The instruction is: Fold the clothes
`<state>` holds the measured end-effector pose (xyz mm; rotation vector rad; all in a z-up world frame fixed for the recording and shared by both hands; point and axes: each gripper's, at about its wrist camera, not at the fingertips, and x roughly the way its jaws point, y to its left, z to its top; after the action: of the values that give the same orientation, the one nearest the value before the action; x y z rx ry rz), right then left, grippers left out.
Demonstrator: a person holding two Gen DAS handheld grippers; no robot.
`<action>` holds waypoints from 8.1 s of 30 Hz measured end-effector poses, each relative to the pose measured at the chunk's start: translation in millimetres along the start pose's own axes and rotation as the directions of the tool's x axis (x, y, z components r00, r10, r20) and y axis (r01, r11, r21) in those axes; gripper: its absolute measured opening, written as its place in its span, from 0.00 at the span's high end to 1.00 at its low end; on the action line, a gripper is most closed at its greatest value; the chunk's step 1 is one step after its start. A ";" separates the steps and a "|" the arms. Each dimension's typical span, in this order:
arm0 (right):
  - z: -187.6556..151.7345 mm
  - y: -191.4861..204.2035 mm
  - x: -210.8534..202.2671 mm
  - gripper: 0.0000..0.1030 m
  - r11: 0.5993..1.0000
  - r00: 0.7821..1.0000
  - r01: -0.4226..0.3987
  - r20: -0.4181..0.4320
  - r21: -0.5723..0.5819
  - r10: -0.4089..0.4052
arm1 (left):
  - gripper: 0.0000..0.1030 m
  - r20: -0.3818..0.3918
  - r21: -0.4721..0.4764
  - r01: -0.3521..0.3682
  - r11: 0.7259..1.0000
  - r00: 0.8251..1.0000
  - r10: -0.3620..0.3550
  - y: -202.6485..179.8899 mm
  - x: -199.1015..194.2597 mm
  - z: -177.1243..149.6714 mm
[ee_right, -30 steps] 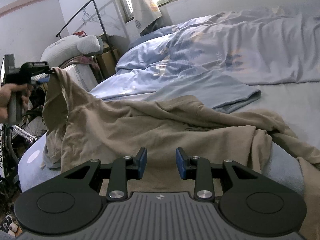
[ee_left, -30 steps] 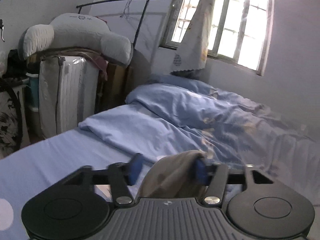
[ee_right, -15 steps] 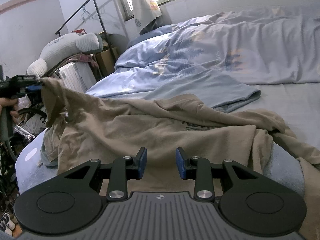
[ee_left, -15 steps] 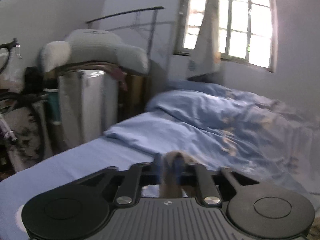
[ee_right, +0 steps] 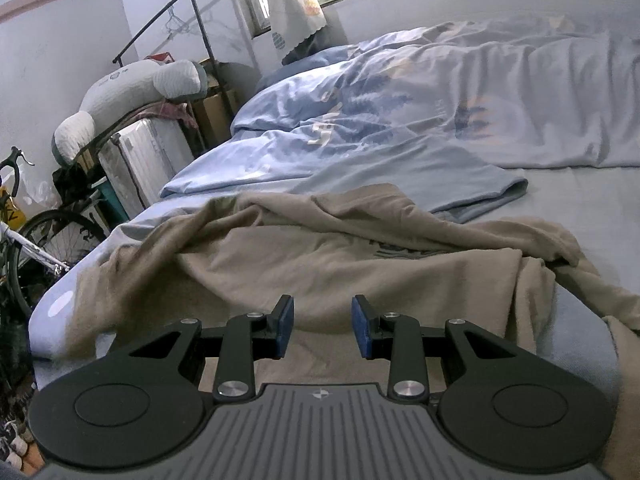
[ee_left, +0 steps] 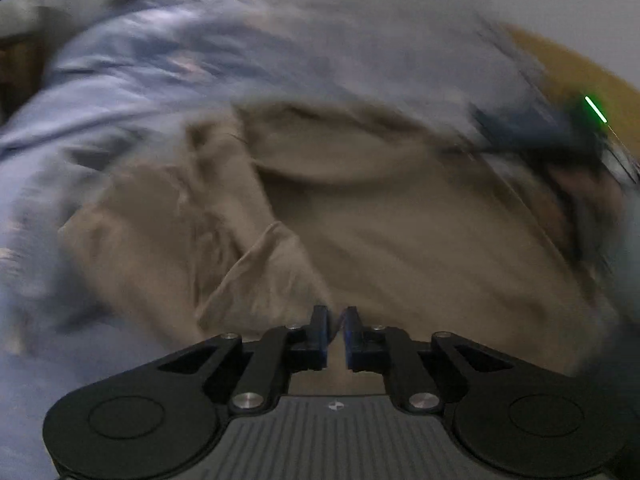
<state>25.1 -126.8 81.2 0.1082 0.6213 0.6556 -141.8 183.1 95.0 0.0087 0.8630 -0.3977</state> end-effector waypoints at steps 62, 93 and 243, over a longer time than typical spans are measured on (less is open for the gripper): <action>-0.2 15.6 27.5 0.68 0.998 0.998 -0.056 -0.038 -0.041 0.054 | 0.47 0.302 -0.231 -0.267 0.936 0.895 0.330 88.3 44.6 105.1; 12.7 -18.2 6.0 0.68 0.998 0.999 -0.015 0.039 0.064 0.013 | 0.97 0.069 0.250 0.100 0.963 0.990 -0.121 -92.3 92.7 5.0; -94.8 95.1 -28.3 0.94 0.489 0.966 -0.233 -0.258 -0.841 0.018 | 0.73 0.306 0.560 -0.251 0.789 0.948 0.084 -132.9 97.1 -22.0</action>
<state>-97.8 -77.5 45.3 -0.9145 0.4197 1.0809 -147.3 30.9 28.9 0.6054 0.4343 -0.4749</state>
